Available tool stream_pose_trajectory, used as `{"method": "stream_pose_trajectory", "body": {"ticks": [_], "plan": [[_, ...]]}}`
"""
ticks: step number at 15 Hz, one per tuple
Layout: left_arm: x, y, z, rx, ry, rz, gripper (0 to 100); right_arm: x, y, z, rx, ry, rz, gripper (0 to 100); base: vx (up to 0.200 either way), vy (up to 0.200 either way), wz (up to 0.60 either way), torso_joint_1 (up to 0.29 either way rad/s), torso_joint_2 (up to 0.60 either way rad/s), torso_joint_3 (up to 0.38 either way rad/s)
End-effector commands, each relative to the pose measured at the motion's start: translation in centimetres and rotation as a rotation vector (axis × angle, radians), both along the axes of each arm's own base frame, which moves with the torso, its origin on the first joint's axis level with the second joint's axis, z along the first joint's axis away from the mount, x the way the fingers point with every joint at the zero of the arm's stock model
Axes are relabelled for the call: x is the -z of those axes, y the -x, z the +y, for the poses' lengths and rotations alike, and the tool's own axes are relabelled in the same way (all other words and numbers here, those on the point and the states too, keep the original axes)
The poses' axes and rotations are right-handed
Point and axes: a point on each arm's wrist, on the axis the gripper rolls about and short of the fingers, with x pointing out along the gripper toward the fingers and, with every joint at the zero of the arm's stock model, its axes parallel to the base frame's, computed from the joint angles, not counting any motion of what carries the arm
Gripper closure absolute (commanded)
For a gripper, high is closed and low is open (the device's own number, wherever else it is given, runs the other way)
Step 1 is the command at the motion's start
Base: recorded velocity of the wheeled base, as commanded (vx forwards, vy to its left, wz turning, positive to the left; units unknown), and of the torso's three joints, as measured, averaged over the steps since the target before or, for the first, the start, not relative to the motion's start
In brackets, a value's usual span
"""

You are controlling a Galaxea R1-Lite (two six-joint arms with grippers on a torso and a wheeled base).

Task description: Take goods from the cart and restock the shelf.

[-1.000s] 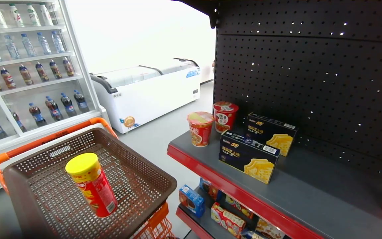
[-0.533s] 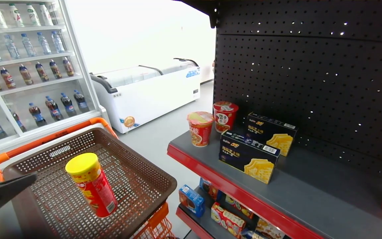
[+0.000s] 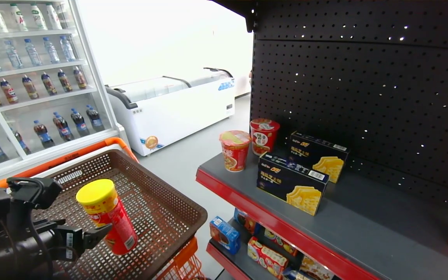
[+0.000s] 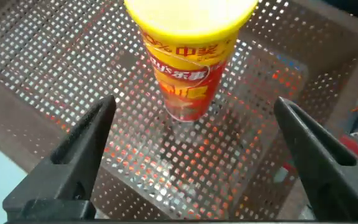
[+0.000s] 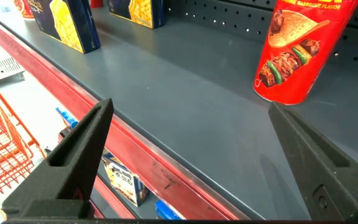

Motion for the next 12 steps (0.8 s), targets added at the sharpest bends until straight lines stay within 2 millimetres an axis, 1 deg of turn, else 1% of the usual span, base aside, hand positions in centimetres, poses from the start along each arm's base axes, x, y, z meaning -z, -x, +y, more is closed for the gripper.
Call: {"method": "stream_pose_trajectory", "body": {"ticks": [1,2,5,9,12], "plan": [[2.5,-0.4,0.1,-0.007,0.001,0.104,0,0.0,0.0,0.0,-0.001,0.000,-0.001,0,0.000,0.000,0.00,0.000,0.00,0.000],[3.7,-0.3,0.2,-0.023,-0.004,0.100,0,0.0,0.0,0.0,-0.001,0.000,-0.001,0,0.000,0.000,0.00,0.000,0.00,0.000],[5.2,0.0,0.4,-0.038,-0.007,0.060,0,0.0,0.0,0.0,-0.001,-0.001,0.000,0,0.000,0.000,0.00,0.000,0.00,0.000],[5.7,-0.2,0.6,-0.052,-0.004,0.019,0,0.0,0.0,0.0,-0.001,0.000,-0.001,0,0.000,0.000,0.00,0.000,0.00,0.000],[5.8,-0.5,0.6,-0.054,-0.004,-0.003,0,0.0,0.0,0.0,-0.001,0.000,-0.001,0,0.000,0.000,0.00,0.000,0.00,0.000]]}}
